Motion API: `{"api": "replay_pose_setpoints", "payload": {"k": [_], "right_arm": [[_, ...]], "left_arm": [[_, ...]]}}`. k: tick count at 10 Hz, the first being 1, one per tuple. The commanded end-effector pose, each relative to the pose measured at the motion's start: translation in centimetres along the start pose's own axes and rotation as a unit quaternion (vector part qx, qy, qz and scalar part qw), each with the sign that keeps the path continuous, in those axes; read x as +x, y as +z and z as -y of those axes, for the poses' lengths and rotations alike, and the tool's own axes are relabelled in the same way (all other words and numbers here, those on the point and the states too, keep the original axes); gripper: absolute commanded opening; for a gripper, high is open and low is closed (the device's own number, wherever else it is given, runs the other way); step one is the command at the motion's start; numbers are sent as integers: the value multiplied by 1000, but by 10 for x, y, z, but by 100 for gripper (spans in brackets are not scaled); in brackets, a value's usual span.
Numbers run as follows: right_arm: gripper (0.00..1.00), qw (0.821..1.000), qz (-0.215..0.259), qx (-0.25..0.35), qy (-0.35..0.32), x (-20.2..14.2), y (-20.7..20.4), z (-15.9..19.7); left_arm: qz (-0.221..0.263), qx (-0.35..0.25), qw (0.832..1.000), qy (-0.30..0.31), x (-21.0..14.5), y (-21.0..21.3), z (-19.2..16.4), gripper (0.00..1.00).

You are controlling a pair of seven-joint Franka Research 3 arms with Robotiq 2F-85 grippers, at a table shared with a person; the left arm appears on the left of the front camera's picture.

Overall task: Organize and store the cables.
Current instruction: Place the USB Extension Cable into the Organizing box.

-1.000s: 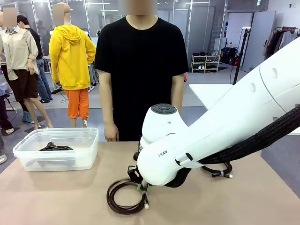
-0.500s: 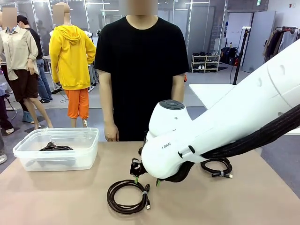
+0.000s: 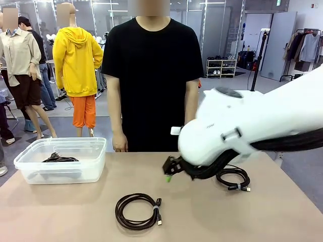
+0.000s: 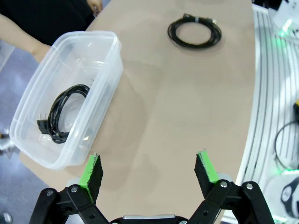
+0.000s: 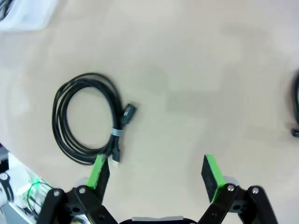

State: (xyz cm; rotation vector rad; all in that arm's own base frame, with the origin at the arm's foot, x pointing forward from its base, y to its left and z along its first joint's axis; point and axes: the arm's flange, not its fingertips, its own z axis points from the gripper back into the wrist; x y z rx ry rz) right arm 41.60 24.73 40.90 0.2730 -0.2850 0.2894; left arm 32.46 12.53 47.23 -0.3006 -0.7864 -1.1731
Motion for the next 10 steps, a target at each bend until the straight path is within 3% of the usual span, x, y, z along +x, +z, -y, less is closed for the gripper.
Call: {"api": "replay_pose_setpoints", "payload": {"k": [1, 3, 4, 6, 10], "right_arm": [[100, 994, -32, 41, 100, -20, 32, 67], [100, 984, 5, 65, 165, -50, 58, 135], [100, 977, 41, 60, 200, -68, 70, 164], [100, 964, 67, 63, 249, -99, 84, 219], [100, 925, 142, 90, 341, -161, 97, 286]], "left_arm": [[-6, -5, 998, 59, 50, -24, 33, 100], [-8, -11, 995, 97, 111, -56, 59, 100], [-32, 5, 990, 134, 140, -75, 74, 100], [-69, 30, 985, 157, 200, -124, 110, 100], [-165, 52, 966, 192, 261, -219, 167, 100]]}}
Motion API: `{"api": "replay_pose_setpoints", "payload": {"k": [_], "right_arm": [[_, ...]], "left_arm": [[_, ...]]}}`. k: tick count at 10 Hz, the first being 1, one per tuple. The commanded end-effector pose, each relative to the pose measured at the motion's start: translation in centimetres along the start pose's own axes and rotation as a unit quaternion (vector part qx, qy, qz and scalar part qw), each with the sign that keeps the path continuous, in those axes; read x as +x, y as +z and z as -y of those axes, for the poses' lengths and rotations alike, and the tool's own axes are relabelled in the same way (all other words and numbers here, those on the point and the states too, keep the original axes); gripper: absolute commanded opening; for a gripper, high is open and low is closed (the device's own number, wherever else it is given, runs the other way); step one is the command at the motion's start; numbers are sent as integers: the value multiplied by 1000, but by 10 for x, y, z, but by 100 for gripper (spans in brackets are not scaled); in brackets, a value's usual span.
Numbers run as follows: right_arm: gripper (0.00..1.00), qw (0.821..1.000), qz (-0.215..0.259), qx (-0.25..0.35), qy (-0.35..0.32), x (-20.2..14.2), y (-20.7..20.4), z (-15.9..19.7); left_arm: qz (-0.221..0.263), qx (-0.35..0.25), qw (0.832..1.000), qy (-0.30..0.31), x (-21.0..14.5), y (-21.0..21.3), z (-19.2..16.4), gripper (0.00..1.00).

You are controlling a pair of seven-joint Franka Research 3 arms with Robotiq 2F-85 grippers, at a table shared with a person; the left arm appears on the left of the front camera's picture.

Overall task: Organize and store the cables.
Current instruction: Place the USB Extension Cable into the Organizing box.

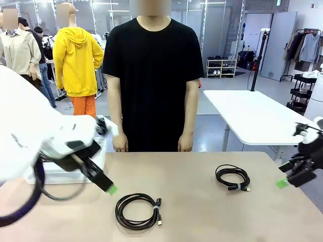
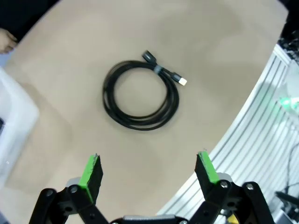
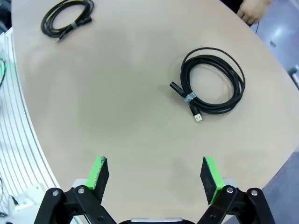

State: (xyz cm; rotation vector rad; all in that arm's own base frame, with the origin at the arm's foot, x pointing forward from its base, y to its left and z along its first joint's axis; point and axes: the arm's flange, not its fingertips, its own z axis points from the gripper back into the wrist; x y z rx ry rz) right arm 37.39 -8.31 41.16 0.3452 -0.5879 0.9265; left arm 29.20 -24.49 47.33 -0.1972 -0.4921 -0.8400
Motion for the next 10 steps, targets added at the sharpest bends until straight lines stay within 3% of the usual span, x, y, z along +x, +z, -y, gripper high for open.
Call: {"api": "replay_pose_setpoints", "payload": {"k": [1, 4, 5, 8, 10], "right_arm": [[100, 998, 42, 21, 32, -47, -8, -28], [100, 995, 67, 32, 59, -63, -21, -28], [100, 998, 42, 12, 39, -37, 9, 9], [100, 998, 42, 12, 39, -37, 9, 9], [100, 998, 42, 12, 39, -37, 9, 9]], "left_arm": [[-25, 29, 998, 40, 15, -22, 1, 100], [-25, 26, 999, 28, 8, -26, 16, 100], [-25, 26, 999, 28, 8, -26, 16, 100], [-25, 26, 999, 28, 8, -26, 16, 100], [-41, 52, 996, 66, 35, -43, 24, 100]]}}
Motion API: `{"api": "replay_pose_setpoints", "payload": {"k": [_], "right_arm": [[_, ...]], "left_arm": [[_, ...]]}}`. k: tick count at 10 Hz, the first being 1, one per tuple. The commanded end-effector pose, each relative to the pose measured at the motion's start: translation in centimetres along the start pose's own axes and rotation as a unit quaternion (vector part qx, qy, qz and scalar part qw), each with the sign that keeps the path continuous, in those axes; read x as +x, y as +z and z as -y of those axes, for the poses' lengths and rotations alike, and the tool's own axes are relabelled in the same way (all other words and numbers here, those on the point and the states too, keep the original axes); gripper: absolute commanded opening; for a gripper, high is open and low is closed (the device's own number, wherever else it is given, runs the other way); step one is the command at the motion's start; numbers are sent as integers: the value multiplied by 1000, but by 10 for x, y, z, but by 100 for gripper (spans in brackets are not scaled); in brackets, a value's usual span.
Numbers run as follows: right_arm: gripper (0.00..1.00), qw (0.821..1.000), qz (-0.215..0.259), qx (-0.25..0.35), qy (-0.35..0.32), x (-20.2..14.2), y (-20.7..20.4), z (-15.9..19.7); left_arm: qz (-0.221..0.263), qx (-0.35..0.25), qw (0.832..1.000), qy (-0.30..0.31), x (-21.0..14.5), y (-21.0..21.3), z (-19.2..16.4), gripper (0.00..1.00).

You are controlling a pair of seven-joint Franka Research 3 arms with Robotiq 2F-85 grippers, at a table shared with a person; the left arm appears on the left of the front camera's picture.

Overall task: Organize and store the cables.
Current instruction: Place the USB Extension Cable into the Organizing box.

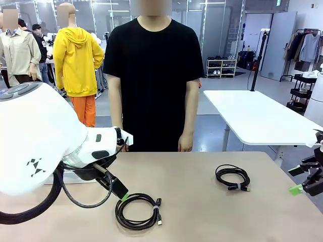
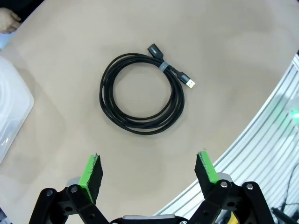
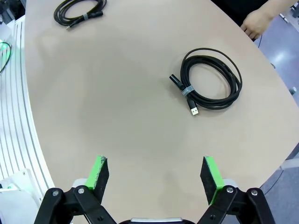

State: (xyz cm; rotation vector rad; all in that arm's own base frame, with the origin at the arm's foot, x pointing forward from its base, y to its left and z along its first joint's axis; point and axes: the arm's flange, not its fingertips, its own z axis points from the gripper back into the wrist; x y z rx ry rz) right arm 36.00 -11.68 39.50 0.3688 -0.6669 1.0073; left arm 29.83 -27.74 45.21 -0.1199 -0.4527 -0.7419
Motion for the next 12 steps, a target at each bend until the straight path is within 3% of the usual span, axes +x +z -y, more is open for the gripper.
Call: {"api": "replay_pose_setpoints", "payload": {"k": [1, 3, 5, 8, 12], "right_arm": [[100, 1000, 7, 5, -6, 2, 0, 1], [100, 1000, 7, 5, -6, 2, 0, 1], [100, 1000, 7, 5, -6, 2, 0, 1], [100, 1000, 7, 5, -6, 2, 0, 1], [100, 1000, 7, 5, -6, 2, 0, 1]], "left_arm": [[-28, 23, 998, 43, 38, -17, 27, 100], [-67, 35, 992, 98, 62, -38, 47, 100], [-102, 48, 974, 199, 76, -71, 51, 100], [-95, 31, 962, 253, 91, -121, 50, 100], [-101, 52, 958, 262, 104, -177, 50, 100]]}}
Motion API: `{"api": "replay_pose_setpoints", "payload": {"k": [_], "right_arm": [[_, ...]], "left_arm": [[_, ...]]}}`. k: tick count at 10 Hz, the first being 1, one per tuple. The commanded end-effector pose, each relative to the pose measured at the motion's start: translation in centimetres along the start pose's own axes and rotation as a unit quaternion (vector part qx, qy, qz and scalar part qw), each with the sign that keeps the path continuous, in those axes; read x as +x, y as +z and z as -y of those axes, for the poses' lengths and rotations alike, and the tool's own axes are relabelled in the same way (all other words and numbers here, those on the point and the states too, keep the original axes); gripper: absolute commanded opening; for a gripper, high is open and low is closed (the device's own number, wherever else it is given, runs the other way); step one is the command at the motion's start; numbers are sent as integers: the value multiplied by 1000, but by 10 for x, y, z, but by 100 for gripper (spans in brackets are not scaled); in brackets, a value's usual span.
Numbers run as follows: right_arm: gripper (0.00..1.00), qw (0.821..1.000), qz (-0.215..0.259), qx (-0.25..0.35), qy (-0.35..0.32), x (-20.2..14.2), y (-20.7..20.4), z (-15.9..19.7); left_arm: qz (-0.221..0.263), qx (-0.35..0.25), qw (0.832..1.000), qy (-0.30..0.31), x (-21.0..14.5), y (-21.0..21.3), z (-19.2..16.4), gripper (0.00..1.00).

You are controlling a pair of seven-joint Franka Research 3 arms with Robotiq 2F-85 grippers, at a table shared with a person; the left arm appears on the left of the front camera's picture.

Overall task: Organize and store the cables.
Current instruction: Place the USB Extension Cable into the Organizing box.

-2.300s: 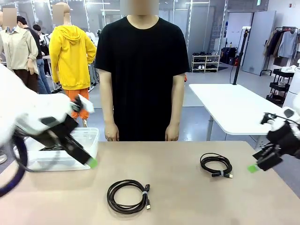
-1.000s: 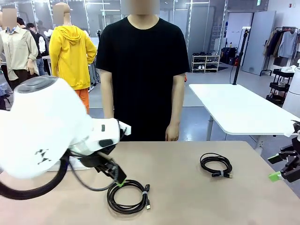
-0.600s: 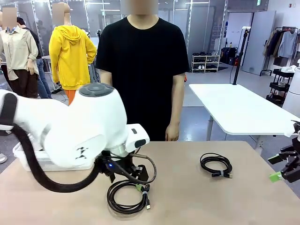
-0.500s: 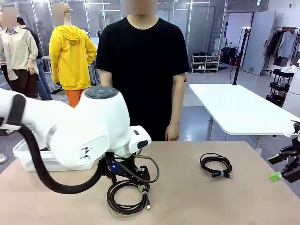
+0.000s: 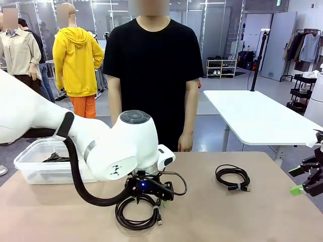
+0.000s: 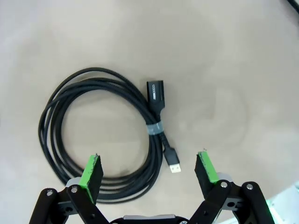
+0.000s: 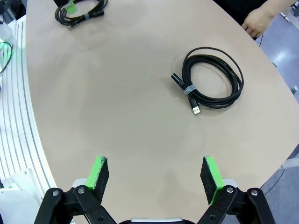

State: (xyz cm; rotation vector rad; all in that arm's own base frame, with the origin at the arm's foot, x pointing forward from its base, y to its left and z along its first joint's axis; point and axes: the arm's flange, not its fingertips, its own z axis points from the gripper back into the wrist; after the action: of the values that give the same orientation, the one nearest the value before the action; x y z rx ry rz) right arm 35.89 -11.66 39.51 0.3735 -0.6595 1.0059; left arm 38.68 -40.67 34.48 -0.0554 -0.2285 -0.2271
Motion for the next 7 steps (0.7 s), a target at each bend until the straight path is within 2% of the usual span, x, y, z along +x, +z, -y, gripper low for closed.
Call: {"api": "replay_pose_setpoints", "payload": {"k": [1, 5, 6, 7], "right_arm": [[100, 1000, 9, 2, -4, 2, 0, 2], [100, 1000, 9, 2, -4, 2, 0, 2], [100, 1000, 9, 2, -4, 2, 0, 2], [100, 1000, 9, 2, -4, 2, 0, 2]], "left_arm": [[5, -1, 1000, 26, 11, -17, 16, 100], [-1, 21, 998, 58, 18, -47, 20, 100], [-4, 32, 998, 59, 17, -49, 17, 53], [-7, 29, 997, 73, 15, -49, 15, 41]]}}
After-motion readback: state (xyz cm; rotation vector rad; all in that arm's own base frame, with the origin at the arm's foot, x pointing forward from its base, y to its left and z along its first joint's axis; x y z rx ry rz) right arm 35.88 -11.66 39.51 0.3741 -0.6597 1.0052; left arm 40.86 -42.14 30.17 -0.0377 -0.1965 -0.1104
